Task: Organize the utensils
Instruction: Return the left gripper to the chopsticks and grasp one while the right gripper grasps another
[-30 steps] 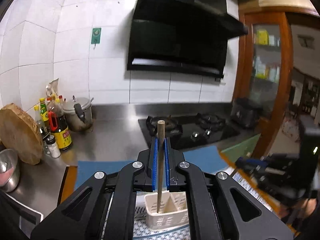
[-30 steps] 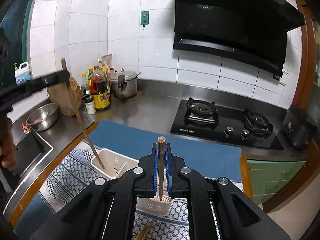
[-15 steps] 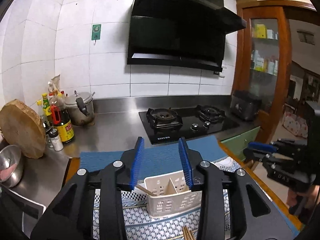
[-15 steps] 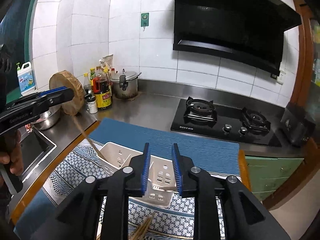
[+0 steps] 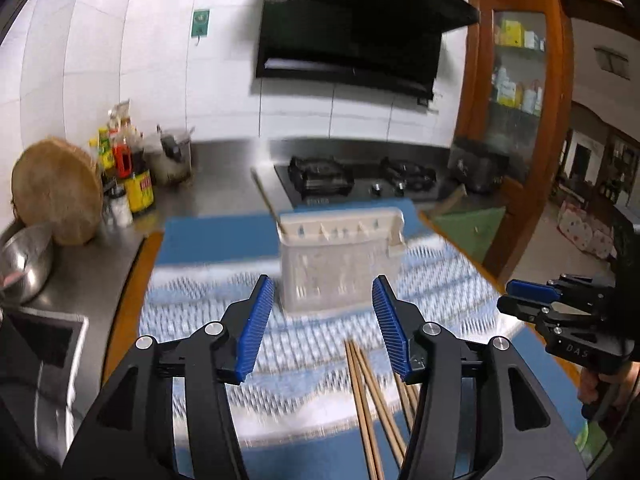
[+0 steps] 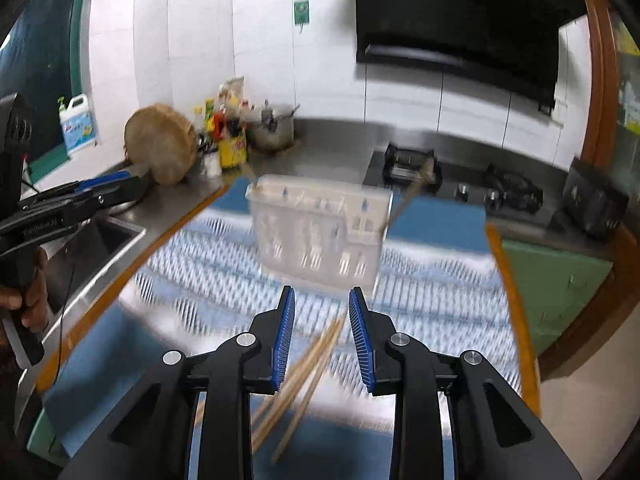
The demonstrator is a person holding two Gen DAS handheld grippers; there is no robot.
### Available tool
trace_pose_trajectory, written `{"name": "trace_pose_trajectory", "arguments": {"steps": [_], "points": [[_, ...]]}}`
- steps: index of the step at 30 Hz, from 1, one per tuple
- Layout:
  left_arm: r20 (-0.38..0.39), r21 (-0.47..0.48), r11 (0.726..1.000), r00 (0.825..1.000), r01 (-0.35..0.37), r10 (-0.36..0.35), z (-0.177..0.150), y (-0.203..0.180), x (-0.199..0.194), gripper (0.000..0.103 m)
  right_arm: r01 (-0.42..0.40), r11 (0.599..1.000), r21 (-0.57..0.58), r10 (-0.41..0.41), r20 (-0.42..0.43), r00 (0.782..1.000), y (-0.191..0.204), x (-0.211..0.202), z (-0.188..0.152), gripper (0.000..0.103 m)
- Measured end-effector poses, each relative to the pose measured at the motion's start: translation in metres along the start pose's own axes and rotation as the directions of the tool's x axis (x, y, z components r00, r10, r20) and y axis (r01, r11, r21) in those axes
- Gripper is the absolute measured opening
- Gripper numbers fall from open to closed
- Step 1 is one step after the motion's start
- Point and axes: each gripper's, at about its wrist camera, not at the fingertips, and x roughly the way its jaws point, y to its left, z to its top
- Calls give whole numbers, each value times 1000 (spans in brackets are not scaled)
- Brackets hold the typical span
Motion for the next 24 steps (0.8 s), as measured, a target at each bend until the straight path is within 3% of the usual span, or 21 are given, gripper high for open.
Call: {"name": "trace_pose_trajectory", "arguments": {"steps": [6,11,18,24], "points": [[-96,-6,1000,995,-6,5,-65,-6,4,53,9,1000,23,-7,-83,996,19,12,-70,28],[-181,-10,1000,983,-21,19,-103,-9,15,53,-21,996,89,35,-157,987,24,33,-105,28],[-262,40,999,964,-30,39,-137,-24,27,53,-3,996,88,20,-203,979,32,52,-120,28],[-322,44,999,946,-29,42,-160,-30,40,53,6,995,96,17,-230,973,30,65,-127,22]]}}
